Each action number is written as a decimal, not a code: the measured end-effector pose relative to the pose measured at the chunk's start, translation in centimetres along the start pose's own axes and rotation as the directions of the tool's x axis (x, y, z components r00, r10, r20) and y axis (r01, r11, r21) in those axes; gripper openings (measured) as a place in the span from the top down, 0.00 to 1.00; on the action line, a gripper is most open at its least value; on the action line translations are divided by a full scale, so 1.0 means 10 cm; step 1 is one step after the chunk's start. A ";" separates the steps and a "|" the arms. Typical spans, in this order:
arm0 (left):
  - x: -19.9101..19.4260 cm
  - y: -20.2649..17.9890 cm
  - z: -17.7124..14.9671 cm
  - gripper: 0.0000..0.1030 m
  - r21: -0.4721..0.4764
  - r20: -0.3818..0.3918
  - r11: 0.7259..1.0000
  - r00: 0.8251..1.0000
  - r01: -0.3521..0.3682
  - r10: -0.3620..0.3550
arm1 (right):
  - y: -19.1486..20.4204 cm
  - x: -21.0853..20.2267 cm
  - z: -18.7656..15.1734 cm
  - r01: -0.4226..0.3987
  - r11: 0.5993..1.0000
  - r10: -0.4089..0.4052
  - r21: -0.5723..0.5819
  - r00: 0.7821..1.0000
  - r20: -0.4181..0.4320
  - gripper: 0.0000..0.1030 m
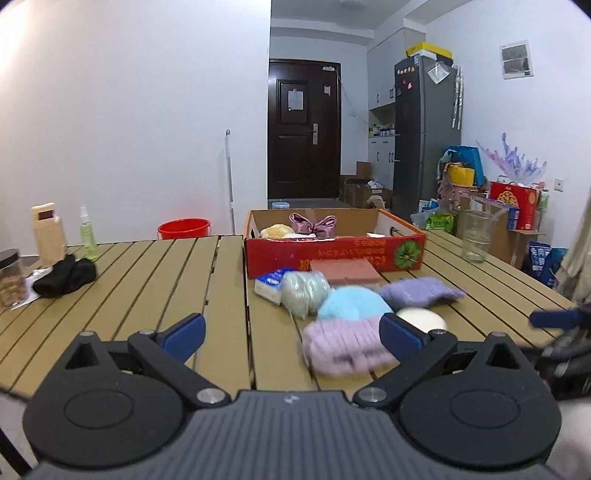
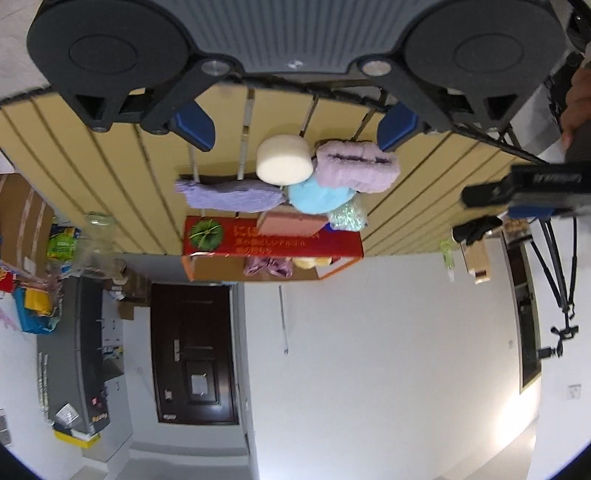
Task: Collect trash
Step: 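Grasp the clear plastic bag with the left tool while the right tool grasps the white round sponge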
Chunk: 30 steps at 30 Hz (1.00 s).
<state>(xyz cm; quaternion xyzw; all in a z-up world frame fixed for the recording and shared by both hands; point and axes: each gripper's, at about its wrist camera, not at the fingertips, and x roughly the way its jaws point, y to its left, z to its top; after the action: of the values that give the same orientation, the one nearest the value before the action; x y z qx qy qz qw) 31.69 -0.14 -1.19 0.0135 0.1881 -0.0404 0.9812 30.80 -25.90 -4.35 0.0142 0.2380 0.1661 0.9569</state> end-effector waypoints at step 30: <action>0.73 0.22 0.48 0.70 -0.181 -0.036 0.982 0.998 0.049 -0.056 | -0.32 0.85 0.20 0.009 0.996 -0.007 0.084 1.000 -0.023 0.47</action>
<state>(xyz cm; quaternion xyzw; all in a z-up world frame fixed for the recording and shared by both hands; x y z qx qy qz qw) 40.36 1.34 0.56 -0.0791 0.2112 -0.0488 0.9730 39.74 -26.09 -6.76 0.0518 0.2557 0.1522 0.9533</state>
